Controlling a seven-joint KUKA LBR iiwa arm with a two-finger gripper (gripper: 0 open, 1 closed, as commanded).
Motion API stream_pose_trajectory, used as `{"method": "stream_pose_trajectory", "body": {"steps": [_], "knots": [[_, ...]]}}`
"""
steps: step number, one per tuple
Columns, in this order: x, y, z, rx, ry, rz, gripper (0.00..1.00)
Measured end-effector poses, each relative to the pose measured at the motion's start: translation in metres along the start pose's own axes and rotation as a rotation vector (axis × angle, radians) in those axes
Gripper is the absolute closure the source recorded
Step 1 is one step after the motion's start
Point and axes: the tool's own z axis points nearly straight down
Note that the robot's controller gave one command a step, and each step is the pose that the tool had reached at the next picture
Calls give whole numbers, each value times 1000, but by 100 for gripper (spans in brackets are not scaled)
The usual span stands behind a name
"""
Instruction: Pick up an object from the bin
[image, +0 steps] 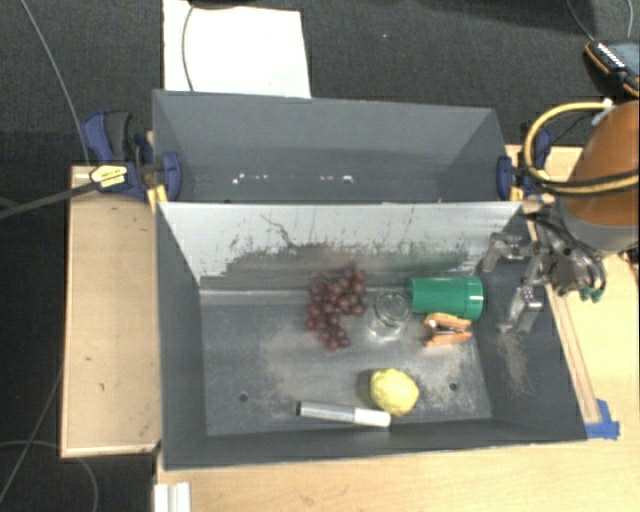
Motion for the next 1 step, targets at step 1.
{"method": "stream_pose_trajectory", "body": {"steps": [1], "knots": [[-19, 17, 125, 2, 2, -56, 0]]}}
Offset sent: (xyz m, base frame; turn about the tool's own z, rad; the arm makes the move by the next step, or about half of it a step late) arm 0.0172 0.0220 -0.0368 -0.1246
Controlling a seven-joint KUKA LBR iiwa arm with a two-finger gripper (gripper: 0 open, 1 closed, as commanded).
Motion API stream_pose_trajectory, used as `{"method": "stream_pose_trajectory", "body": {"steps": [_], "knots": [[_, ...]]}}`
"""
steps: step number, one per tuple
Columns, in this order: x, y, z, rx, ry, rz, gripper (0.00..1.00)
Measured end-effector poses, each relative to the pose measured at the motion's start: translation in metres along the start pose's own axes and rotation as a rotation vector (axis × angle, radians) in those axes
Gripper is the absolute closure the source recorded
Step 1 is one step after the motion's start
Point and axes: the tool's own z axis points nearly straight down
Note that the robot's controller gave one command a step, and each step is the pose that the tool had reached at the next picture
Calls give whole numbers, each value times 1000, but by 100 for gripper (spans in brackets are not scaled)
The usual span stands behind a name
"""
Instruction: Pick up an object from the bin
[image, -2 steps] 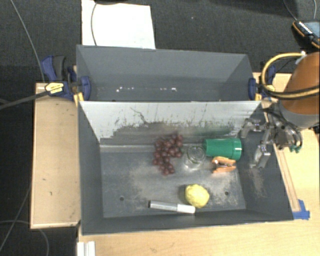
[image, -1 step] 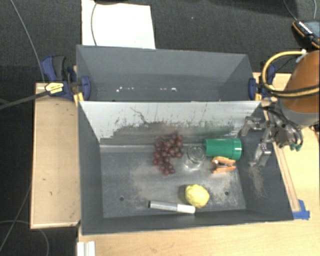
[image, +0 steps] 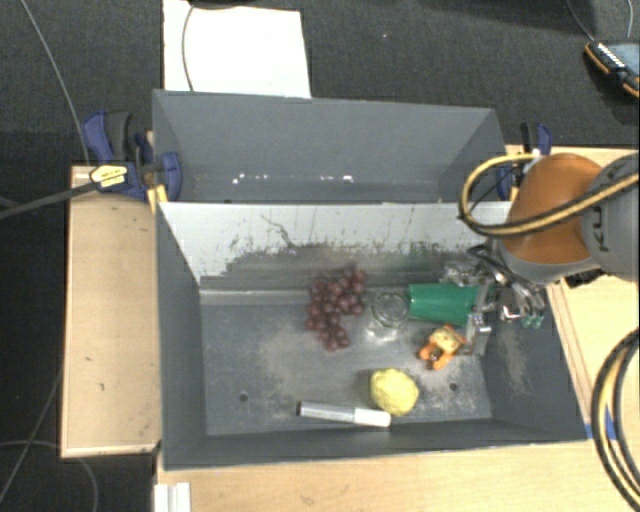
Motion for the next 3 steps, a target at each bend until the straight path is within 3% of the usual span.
{"method": "stream_pose_trajectory", "body": {"steps": [1, 2, 3], "knots": [[0, 4, -89, 3, -17, -67, 0], [19, 30, -29, -3, 0, 11, 0], [8, 18, 0, 3, -22, 197, 0]]}}
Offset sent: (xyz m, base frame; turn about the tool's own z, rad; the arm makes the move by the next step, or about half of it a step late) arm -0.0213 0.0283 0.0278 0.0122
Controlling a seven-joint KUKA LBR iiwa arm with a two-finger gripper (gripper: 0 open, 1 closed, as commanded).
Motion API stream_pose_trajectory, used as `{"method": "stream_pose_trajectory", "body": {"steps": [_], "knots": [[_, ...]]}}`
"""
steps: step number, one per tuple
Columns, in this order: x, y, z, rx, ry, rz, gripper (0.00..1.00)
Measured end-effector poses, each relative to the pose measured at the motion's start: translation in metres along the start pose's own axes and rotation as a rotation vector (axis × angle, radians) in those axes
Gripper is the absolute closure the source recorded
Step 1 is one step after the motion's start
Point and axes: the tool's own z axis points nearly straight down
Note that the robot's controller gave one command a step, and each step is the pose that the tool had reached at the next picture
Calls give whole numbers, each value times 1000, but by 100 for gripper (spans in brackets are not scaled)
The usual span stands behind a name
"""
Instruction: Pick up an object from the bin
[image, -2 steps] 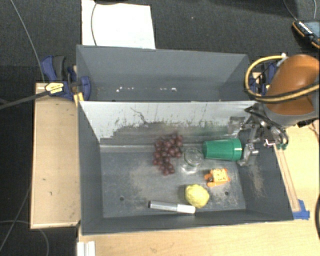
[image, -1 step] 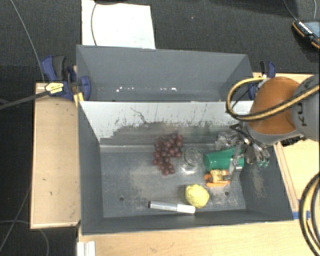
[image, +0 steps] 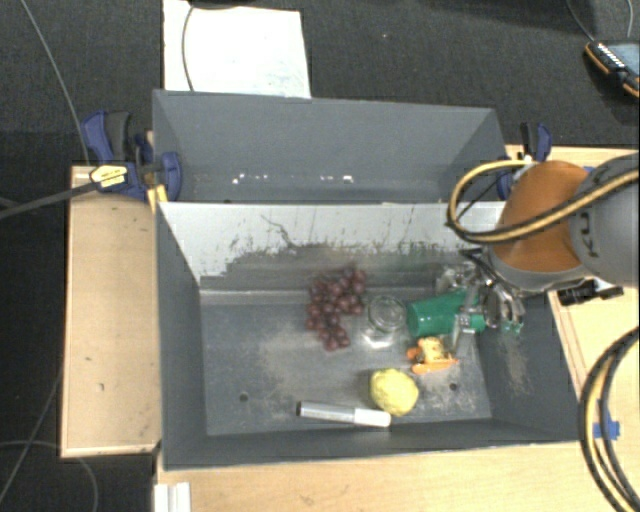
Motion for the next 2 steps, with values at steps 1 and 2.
{"method": "stream_pose_trajectory", "body": {"steps": [1, 2], "knots": [[3, -22, 1, -6, 15, -267, 100], [3, -22, 1, -6, 15, -268, 100]]}}
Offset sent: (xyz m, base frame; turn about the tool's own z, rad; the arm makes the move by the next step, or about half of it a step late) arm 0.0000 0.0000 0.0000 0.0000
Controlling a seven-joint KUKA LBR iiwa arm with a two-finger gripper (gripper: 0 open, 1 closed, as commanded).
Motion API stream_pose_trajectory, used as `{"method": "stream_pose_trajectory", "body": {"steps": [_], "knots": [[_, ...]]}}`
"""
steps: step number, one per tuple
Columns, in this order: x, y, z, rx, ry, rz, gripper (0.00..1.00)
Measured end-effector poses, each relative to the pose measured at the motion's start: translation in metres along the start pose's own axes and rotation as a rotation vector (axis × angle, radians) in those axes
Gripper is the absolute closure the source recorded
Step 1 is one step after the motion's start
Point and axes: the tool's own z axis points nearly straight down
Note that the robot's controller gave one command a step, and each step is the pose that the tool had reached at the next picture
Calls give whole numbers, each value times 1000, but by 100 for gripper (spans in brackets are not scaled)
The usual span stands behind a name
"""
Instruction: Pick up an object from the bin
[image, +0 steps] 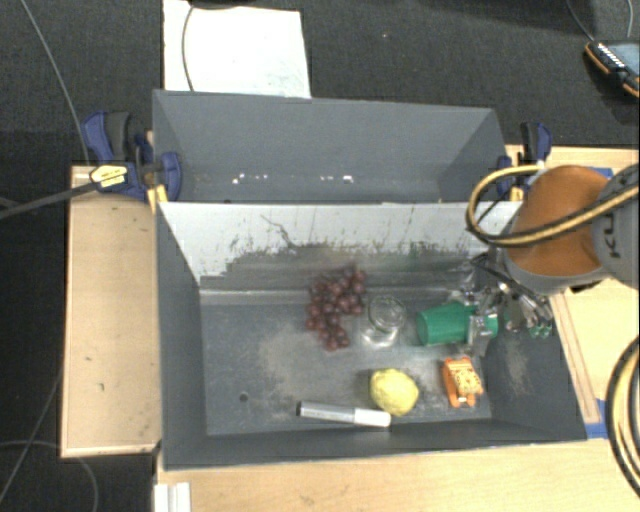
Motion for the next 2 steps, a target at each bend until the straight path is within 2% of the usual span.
{"method": "stream_pose_trajectory", "body": {"steps": [2], "knots": [[-1, 0, -26, 1, -5, -1, 100]]}}
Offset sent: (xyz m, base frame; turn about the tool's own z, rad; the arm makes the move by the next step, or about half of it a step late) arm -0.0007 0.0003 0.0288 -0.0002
